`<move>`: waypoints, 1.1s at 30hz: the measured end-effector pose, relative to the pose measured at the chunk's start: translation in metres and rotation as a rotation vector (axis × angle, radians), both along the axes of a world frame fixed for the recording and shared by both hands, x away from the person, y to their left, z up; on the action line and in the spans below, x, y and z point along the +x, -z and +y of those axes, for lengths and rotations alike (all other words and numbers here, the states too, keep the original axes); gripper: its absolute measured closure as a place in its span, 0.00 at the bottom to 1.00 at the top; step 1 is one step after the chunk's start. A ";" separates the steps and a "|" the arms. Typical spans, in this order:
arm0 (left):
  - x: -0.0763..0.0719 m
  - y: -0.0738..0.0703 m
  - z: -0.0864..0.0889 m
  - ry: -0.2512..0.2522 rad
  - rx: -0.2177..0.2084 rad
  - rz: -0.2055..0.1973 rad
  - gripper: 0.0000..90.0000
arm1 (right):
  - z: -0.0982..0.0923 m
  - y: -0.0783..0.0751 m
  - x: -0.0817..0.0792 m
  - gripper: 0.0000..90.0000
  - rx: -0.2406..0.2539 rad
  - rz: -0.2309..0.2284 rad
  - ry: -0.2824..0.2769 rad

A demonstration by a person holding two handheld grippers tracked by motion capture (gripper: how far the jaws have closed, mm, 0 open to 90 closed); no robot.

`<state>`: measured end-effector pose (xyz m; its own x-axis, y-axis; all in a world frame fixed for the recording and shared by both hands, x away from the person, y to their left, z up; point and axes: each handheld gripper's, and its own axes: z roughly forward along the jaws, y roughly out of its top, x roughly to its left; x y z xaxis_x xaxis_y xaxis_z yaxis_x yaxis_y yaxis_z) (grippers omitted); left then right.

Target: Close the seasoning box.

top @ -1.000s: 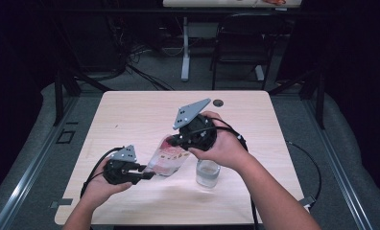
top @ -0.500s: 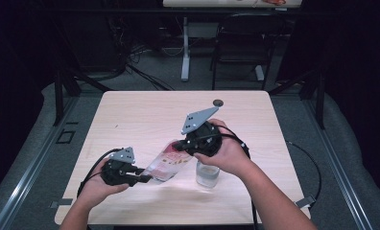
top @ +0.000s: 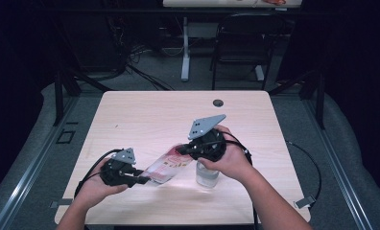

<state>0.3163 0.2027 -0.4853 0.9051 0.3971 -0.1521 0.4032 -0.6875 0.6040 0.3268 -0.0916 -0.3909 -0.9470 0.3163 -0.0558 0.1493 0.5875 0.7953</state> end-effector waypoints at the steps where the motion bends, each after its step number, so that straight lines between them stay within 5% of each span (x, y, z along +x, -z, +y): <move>1: 0.000 0.000 0.001 -0.002 0.007 0.004 0.82 | 0.000 0.001 0.000 0.99 0.006 0.002 -0.005; 17: -0.006 -0.012 0.001 -0.027 0.083 0.018 0.82 | -0.008 0.020 -0.002 0.98 0.086 -0.004 0.007; 33: -0.008 -0.018 0.000 -0.031 0.137 0.025 0.83 | -0.011 0.029 -0.004 0.98 0.104 -0.013 0.014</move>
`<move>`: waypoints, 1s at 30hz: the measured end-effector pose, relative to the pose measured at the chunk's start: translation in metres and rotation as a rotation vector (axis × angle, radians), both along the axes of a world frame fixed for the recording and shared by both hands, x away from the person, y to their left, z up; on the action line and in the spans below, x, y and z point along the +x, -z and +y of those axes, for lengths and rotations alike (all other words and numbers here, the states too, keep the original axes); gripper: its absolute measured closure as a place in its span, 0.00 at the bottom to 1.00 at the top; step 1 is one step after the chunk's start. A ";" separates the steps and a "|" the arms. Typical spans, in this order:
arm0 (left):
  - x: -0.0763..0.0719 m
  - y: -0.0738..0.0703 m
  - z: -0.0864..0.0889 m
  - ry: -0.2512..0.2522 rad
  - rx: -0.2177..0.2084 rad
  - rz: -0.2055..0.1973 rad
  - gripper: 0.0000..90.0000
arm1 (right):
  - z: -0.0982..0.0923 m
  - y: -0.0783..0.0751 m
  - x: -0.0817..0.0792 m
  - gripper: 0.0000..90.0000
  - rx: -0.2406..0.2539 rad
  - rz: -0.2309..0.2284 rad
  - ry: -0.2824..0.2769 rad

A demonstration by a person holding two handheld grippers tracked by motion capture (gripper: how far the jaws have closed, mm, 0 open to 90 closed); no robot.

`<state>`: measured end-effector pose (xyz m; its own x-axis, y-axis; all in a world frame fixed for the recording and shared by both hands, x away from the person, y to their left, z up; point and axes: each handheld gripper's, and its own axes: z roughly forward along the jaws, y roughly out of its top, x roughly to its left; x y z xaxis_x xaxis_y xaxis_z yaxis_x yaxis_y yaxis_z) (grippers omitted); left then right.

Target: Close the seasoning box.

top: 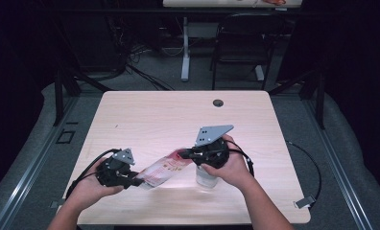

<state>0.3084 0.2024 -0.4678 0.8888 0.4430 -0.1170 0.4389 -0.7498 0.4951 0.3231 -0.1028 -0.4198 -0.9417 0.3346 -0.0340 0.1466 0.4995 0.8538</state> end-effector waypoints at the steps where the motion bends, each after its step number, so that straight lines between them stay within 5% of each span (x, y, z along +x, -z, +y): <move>1: -0.001 0.000 0.000 -0.008 -0.006 0.005 0.83 | 0.000 0.000 0.000 0.98 -0.001 0.000 0.000; 30: -0.001 -0.008 -0.003 -0.005 0.029 0.011 0.83 | -0.008 0.010 -0.001 0.97 0.018 0.007 0.025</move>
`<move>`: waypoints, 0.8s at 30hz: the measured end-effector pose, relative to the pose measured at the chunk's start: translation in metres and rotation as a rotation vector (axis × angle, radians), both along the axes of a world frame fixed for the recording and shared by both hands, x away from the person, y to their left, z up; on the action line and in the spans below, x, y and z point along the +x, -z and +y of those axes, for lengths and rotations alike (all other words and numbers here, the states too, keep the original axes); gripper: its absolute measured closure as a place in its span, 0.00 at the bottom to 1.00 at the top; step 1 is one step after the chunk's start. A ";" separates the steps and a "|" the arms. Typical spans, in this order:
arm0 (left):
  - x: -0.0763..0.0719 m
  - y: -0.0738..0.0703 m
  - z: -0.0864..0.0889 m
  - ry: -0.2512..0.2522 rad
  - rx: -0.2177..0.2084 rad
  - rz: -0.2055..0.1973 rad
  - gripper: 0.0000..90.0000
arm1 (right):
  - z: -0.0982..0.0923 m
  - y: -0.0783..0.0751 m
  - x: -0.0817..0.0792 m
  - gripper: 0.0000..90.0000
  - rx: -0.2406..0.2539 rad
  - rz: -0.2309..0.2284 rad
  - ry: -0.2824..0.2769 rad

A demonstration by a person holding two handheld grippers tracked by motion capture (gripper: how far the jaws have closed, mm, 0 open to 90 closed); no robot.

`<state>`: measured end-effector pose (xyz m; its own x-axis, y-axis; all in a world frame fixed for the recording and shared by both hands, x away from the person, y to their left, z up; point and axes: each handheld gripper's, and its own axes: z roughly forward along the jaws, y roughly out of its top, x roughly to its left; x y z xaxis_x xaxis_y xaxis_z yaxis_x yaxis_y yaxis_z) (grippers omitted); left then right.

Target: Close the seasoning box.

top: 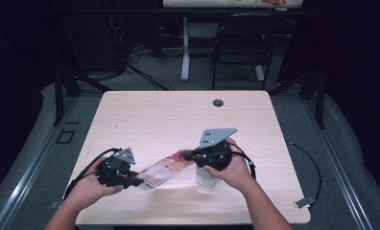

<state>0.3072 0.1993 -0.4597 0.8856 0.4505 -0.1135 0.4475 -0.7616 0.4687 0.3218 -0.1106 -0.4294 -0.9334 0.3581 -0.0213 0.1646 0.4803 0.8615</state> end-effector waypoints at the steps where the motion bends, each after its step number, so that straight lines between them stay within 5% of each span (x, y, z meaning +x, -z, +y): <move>1: 0.000 -0.001 0.000 0.004 0.002 -0.001 0.83 | 0.000 0.000 0.000 0.97 0.001 0.000 0.000; 24: 0.000 -0.023 -0.001 0.008 0.009 -0.025 0.83 | -0.013 0.001 0.001 0.97 0.045 0.037 0.011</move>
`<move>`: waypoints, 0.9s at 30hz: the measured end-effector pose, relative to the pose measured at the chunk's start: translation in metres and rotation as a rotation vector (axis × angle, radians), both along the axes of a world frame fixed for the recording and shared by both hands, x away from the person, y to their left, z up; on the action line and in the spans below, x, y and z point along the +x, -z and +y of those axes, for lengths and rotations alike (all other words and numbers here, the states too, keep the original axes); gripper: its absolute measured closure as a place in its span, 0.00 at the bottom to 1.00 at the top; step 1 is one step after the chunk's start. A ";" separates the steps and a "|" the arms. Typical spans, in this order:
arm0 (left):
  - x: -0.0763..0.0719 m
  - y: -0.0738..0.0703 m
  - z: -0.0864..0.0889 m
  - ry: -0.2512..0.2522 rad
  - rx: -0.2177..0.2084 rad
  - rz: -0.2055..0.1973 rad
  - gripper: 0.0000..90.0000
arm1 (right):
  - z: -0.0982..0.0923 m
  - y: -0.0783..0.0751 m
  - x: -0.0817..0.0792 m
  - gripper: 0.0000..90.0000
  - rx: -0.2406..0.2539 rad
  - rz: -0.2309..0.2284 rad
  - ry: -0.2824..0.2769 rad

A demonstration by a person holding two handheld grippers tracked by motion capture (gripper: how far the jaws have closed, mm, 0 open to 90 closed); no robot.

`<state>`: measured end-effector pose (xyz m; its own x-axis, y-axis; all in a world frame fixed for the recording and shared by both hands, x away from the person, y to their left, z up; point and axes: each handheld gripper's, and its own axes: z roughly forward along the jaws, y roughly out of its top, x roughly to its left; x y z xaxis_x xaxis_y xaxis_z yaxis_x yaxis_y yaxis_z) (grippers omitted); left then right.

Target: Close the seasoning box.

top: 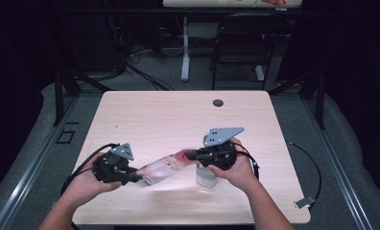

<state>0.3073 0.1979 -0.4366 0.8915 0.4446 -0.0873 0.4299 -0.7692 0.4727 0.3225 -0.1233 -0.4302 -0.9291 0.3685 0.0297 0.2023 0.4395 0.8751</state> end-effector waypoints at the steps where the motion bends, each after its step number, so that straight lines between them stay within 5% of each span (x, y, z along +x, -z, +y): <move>1: 0.000 -0.001 0.000 0.000 0.003 -0.002 0.83 | -0.001 0.000 0.000 0.97 0.000 0.001 0.000; 27: 0.002 -0.028 -0.007 0.018 0.021 -0.029 0.85 | -0.015 0.000 -0.001 0.97 0.018 0.026 0.024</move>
